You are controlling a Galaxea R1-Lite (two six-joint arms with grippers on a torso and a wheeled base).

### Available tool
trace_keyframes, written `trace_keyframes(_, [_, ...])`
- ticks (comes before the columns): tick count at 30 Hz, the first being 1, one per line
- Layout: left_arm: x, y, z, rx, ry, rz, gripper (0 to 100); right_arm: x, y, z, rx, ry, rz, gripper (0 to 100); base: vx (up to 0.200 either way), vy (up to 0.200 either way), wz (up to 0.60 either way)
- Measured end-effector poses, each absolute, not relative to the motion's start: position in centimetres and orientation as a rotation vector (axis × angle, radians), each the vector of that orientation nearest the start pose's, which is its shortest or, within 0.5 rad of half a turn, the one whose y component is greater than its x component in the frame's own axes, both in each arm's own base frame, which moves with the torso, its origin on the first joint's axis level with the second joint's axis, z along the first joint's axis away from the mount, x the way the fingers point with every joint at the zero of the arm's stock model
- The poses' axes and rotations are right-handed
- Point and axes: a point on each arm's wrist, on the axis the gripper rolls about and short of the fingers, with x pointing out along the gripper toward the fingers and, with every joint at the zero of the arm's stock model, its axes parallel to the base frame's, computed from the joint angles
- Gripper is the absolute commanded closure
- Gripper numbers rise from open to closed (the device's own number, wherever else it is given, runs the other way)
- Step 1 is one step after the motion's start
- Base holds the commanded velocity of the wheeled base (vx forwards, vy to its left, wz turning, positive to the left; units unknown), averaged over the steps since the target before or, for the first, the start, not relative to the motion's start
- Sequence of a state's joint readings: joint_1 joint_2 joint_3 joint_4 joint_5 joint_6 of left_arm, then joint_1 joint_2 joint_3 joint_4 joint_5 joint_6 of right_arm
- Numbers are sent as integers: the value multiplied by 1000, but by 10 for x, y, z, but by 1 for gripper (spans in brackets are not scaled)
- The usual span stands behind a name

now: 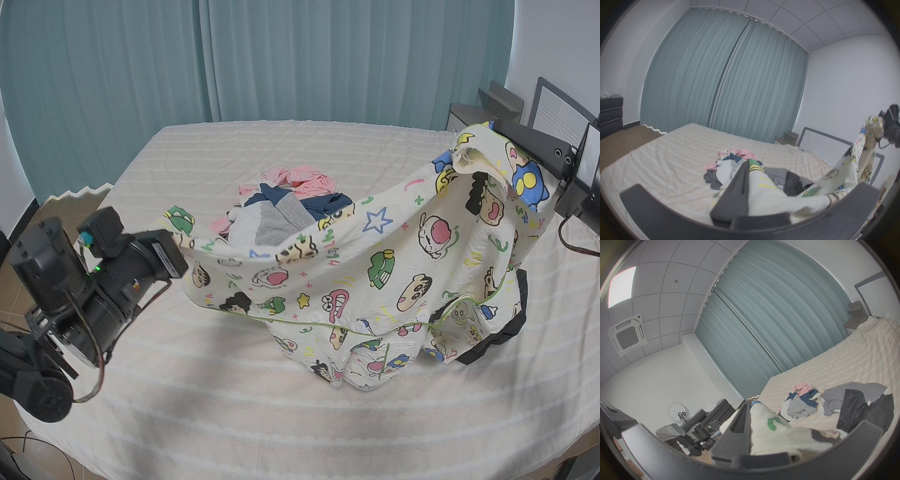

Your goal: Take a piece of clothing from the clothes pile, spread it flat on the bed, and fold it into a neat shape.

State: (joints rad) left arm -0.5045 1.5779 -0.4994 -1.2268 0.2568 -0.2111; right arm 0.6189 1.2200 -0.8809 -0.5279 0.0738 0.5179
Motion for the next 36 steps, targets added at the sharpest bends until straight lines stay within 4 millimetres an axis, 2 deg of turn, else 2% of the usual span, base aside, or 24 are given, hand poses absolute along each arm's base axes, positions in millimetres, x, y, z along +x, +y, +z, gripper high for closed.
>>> trace_keyframes(9, [195, -93, 279, -316, -272, -244, 100, 146, 103, 321, 487, -70, 716, 100, 0, 0, 0])
trace_keyframes(15, [170, -79, 309, -334, -331, -244, 100, 143, 100, 324, 454, -98, 718, 100, 0, 0, 0])
trace_keyframes(20, [152, -71, 315, -347, -364, -252, 100, 137, 98, 325, 453, -108, 741, 100, 0, 0, 0])
trace_keyframes(24, [144, -67, 312, -347, -363, -252, 100, 134, 96, 325, 456, -112, 746, 100, -200, 0, 0])
trace_keyframes(36, [136, -63, 306, -346, -358, -248, 100, 130, 94, 325, 463, -114, 749, 100, -183, 0, 0])
